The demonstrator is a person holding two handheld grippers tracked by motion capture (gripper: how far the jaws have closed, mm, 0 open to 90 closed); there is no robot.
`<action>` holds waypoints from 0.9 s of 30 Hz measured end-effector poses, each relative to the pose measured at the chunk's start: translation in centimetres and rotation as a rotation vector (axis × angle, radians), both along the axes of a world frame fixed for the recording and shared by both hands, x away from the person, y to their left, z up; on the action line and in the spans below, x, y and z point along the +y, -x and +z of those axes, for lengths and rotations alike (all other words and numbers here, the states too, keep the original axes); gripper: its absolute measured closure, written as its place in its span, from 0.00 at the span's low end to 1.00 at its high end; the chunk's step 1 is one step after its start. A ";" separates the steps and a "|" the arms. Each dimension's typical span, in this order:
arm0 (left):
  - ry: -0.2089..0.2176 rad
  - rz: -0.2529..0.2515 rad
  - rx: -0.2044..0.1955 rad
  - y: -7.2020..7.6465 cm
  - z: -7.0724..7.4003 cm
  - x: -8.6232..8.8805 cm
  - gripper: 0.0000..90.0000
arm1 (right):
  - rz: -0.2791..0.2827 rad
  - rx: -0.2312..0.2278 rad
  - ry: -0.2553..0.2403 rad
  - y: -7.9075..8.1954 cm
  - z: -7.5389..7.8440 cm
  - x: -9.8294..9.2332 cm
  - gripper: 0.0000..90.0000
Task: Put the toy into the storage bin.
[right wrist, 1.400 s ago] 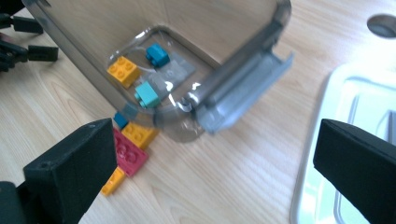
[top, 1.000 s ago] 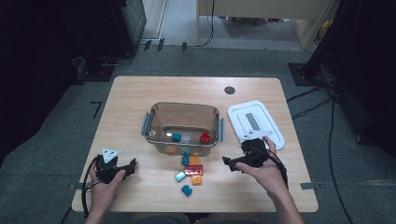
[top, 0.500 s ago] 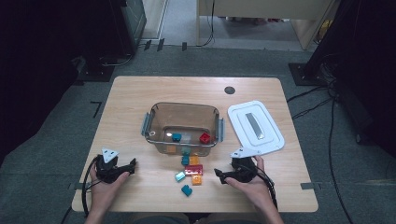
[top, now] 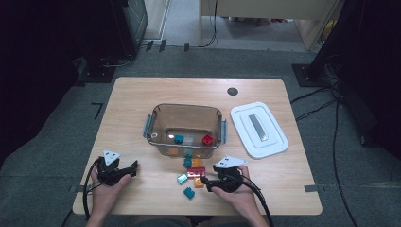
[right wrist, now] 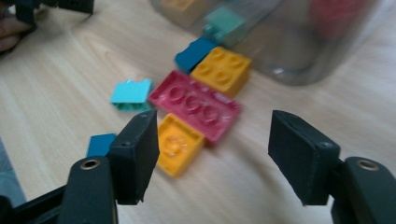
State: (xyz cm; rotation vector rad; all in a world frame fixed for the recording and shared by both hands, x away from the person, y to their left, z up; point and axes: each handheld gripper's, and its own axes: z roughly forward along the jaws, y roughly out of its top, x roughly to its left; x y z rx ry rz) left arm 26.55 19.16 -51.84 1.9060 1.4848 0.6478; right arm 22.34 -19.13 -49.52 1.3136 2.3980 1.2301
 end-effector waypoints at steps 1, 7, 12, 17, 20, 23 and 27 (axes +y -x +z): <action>0.000 0.000 0.000 0.0 0.0 0.0 0.15 | -0.001 -0.001 0.005 0.1 -0.2 0.3 0.38; 0.000 -0.001 0.000 0.0 0.0 0.0 0.15 | -0.091 0.022 0.016 0.4 -1.0 1.7 0.34; 0.000 -0.002 0.000 0.0 0.0 0.0 0.15 | -0.132 0.017 0.046 0.2 -1.4 1.9 0.36; 0.000 -0.002 0.000 0.0 0.0 0.0 0.15 | -0.152 0.030 0.057 -0.2 -1.6 0.1 0.40; 0.000 -0.002 0.000 0.0 0.0 0.0 0.15 | -0.192 0.027 0.086 -0.3 -1.4 -1.7 0.42; 0.000 -0.002 0.001 0.0 0.0 0.0 0.15 | -0.225 0.029 0.075 -0.4 -1.2 -3.2 0.42; 0.000 -0.001 0.000 0.0 0.0 -0.1 0.15 | -0.207 0.019 0.027 -0.3 -0.8 -4.0 0.42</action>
